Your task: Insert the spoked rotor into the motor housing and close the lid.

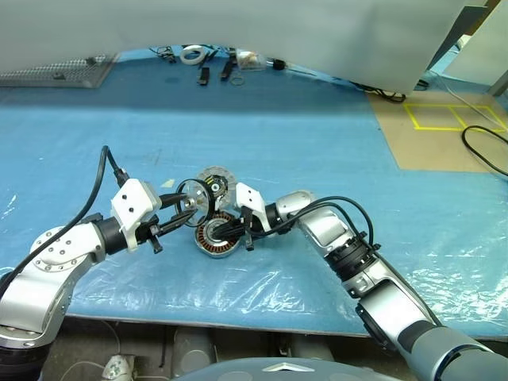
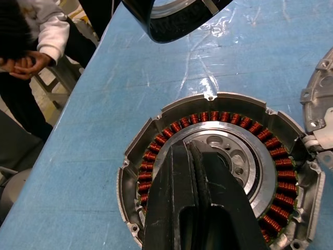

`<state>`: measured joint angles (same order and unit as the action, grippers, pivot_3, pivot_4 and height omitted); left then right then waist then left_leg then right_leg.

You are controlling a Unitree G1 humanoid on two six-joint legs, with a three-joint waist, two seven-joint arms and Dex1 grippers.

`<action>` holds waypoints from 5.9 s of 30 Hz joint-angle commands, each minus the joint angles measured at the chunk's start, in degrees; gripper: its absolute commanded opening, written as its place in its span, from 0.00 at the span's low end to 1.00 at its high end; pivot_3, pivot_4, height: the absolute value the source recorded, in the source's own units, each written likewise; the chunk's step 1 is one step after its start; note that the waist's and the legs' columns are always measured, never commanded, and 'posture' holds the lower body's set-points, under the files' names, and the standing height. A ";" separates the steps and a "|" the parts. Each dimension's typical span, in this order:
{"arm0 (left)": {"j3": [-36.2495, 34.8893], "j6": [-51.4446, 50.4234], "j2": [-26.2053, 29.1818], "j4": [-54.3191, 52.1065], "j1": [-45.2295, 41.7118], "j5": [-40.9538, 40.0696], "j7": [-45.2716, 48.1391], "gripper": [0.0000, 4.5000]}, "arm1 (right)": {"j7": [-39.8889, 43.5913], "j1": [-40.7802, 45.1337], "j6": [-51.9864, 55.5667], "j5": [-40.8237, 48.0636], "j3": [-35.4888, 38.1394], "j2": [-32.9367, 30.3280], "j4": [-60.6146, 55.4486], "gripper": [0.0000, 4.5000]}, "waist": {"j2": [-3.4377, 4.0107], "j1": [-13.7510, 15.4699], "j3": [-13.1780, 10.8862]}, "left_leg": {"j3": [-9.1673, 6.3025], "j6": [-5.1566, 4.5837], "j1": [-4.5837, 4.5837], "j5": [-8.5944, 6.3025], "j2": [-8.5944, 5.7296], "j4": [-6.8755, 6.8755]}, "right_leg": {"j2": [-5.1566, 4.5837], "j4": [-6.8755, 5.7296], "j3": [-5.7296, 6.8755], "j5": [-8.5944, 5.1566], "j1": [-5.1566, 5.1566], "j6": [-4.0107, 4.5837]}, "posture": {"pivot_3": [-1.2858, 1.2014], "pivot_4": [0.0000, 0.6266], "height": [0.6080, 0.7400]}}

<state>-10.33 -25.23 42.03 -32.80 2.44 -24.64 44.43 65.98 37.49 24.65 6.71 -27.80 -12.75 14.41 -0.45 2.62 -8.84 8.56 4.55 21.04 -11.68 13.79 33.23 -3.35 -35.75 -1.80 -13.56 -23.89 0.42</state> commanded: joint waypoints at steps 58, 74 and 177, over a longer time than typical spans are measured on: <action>1.71 1.57 -1.26 0.33 -2.66 0.80 -0.69 0.38 | -0.13 3.08 -8.59 -3.85 -1.78 1.84 3.19 0.00 | 0.32 -0.23 0.68 | 0.03 0.01 0.32 -0.02 0.01 -0.22 | 0.02 0.14 0.04 0.02 -0.34 -0.20 | 0.52 0.24 1.00; 1.75 1.48 -1.23 0.78 -3.34 0.78 -0.68 0.38 | 0.88 1.45 -13.81 -8.93 -4.82 -0.16 7.17 0.00 | 0.31 -0.21 0.68 | 0.03 0.01 0.19 -0.02 0.00 -0.20 | 0.01 0.09 0.02 0.02 -0.23 -0.19 | 0.52 0.24 1.00; 13.96 2.10 2.04 8.98 -10.28 4.33 12.53 0.38 | -0.50 -10.44 12.30 9.66 11.81 -22.13 -21.07 0.00 | 0.32 1.28 0.59 | 0.06 0.00 0.03 -0.01 -0.04 -0.13 | -0.03 0.03 -0.02 -0.03 -0.09 -0.15 | 0.52 0.24 1.00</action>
<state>5.79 -22.37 43.04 -21.58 -8.04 -18.50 56.26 65.37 26.97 37.52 15.71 -16.45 -34.38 -4.55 -0.13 3.90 -8.25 8.62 4.55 21.07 -11.69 13.75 33.10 -3.38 -35.72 -1.82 -13.59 -23.98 0.27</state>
